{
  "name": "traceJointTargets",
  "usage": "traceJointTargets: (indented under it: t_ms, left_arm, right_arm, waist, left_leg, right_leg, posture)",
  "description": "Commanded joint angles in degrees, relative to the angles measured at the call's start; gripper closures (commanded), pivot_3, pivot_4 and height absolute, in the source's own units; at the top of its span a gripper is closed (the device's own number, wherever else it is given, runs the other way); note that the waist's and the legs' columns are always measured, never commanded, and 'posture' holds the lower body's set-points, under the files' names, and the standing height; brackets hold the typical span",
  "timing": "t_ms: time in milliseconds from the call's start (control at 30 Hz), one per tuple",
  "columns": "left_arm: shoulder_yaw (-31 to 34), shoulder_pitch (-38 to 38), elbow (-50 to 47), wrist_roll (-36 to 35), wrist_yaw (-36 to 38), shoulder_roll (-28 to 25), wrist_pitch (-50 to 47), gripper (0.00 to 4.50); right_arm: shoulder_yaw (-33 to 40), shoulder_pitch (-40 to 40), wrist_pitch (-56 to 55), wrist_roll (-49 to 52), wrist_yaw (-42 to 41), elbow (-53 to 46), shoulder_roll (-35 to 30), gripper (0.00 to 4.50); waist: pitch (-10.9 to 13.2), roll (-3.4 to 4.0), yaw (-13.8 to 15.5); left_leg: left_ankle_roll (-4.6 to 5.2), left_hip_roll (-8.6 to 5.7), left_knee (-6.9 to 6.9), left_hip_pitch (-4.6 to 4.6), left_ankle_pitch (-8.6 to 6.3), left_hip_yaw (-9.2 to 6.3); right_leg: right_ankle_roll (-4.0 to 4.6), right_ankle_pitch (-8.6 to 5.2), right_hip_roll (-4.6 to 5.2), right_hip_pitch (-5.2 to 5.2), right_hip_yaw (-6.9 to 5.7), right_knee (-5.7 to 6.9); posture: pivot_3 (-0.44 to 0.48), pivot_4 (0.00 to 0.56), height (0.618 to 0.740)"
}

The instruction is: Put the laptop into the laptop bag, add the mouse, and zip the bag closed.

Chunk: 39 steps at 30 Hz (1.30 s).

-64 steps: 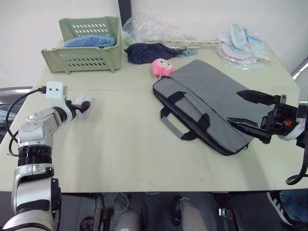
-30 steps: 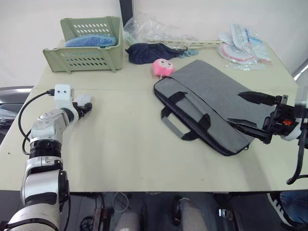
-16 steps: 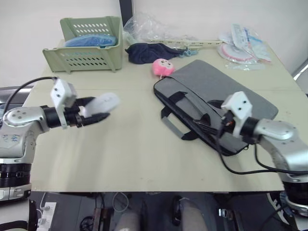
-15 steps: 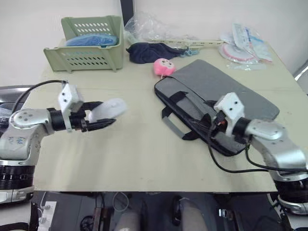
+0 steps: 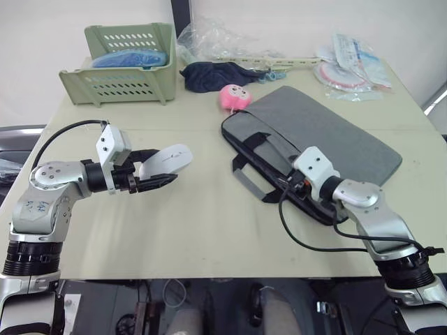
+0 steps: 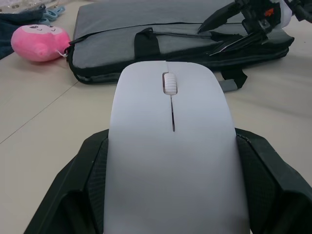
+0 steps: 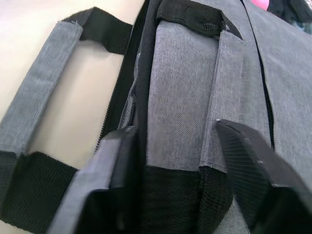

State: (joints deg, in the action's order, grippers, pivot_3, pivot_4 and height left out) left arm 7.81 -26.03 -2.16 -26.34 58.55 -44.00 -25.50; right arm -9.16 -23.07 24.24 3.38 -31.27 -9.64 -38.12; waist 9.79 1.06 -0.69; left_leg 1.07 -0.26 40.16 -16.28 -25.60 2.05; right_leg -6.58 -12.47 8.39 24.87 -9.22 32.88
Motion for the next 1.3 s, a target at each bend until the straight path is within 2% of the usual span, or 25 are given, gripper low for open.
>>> traceJointTargets:
  t_ms: [33, 67, 267, 400, 533, 667, 800, 933, 1133, 1300]
  left_arm:
    - [-0.02, 0.33, -1.99, -0.18, 0.01, 0.09, 0.74, 1.62]
    - [-0.01, 0.22, -2.02, -0.27, -0.06, 0.19, 0.61, 1.62]
    - [-4.97, -3.26, -1.31, 1.68, -0.93, 1.91, -1.09, 1.62]
    - [-7.59, -7.03, 0.53, 3.65, -3.78, 4.54, -2.16, 1.62]
    - [-11.62, -12.35, 3.35, 4.03, -5.8, 11.84, -2.79, 1.62]
    - [-14.75, -16.59, 7.47, 8.56, -11.38, 15.7, -7.03, 1.62]
    - [-18.56, -20.0, 13.41, 12.96, -14.35, 22.28, -0.67, 1.62]
    - [-21.14, -22.26, 18.07, 16.29, -17.69, 26.86, 0.78, 1.62]
    - [-21.06, -27.7, 29.19, 19.36, -23.05, 34.84, 6.16, 1.62]
    - [-20.45, -31.76, 36.73, 20.84, -24.63, 37.93, 8.45, 1.62]
  right_arm:
    - [4.59, 0.17, -2.0, 1.0, -1.04, -0.42, -0.68, 4.03]
    - [4.75, 0.21, -1.98, 1.1, -1.25, -0.52, -0.81, 4.45]
    - [12.74, -3.86, 9.05, 14.28, -2.04, -5.72, 4.47, 4.45]
    - [15.01, -7.55, 15.22, 18.92, -2.58, -8.11, 4.67, 4.45]
    - [17.1, -14.78, 24.5, 25.07, -0.44, -11.58, 6.1, 4.45]
    - [18.18, -18.47, 30.02, 27.67, 2.76, -13.32, 8.69, 4.45]
    - [19.64, -22.03, 34.38, 30.34, 6.74, -14.32, 12.09, 4.45]
    - [20.11, -23.41, 36.7, 31.87, 8.92, -15.41, 13.94, 4.45]
    - [21.73, -25.93, 40.01, 34.23, 12.97, -16.27, 17.51, 4.45]
    - [22.01, -26.24, 41.1, 35.04, 14.1, -16.75, 17.91, 4.45]
  waist:
    - [0.0, 0.0, 0.0]
    - [0.0, 0.0, 0.03]
    - [0.0, 0.0, 0.0]
    - [0.01, 0.01, -0.17]
    - [0.01, 0.03, -0.79]
    - [0.01, 0.03, -1.17]
    - [0.01, 0.04, -1.28]
    - [0.01, 0.04, -0.9]
    - [0.01, 0.04, -0.97]
    - [0.01, 0.04, -0.92]
  left_leg:
    - [0.0, 0.0, 0.0, 0.0, 0.0, 0.0]
    - [0.0, 0.0, 0.0, -0.01, 0.0, 0.0]
    - [0.0, 0.0, 0.02, 0.0, 0.0, 0.0]
    - [0.01, -0.01, 0.03, -0.01, 0.01, 0.0]
    - [0.01, 0.0, -0.03, 0.0, 0.01, 0.01]
    - [0.03, -0.02, -0.04, -0.02, 0.01, 0.03]
    - [0.03, -0.01, -0.08, -0.04, 0.01, 0.11]
    - [0.03, -0.04, 0.02, -0.14, 0.02, 0.12]
    - [0.05, -0.07, 0.11, -0.26, 0.03, 0.11]
    - [0.08, -0.06, 0.1, -0.32, 0.04, 0.13]
  right_leg:
    - [0.0, 0.0, 0.0, 0.0, 0.0, 0.0]
    - [0.0, 0.0, 0.0, 0.0, 0.0, 0.0]
    - [0.0, 0.0, 0.0, -0.02, 0.01, 0.0]
    - [0.0, 0.0, -0.01, 0.0, 0.0, 0.01]
    - [0.0, 0.0, -0.05, 0.05, 0.0, 0.02]
    - [0.0, 0.0, -0.06, 0.11, 0.01, 0.04]
    - [0.01, 0.0, -0.1, 0.26, 0.06, 0.11]
    - [0.01, 0.0, -0.09, 0.31, 0.09, 0.14]
    - [0.02, 0.01, -0.08, 0.36, 0.06, 0.14]
    - [0.02, 0.01, -0.08, 0.43, 0.08, 0.18]
  posture:
    - [0.0, 0.15, 0.74]
    - [0.0, 0.15, 0.74]
    - [0.0, 0.15, 0.74]
    - [0.0, 0.15, 0.74]
    - [0.0, 0.15, 0.74]
    - [0.0, 0.15, 0.74]
    - [0.0, 0.15, 0.74]
    - [0.0, 0.15, 0.74]
    - [0.0, 0.15, 0.74]
    - [0.0, 0.15, 0.74]
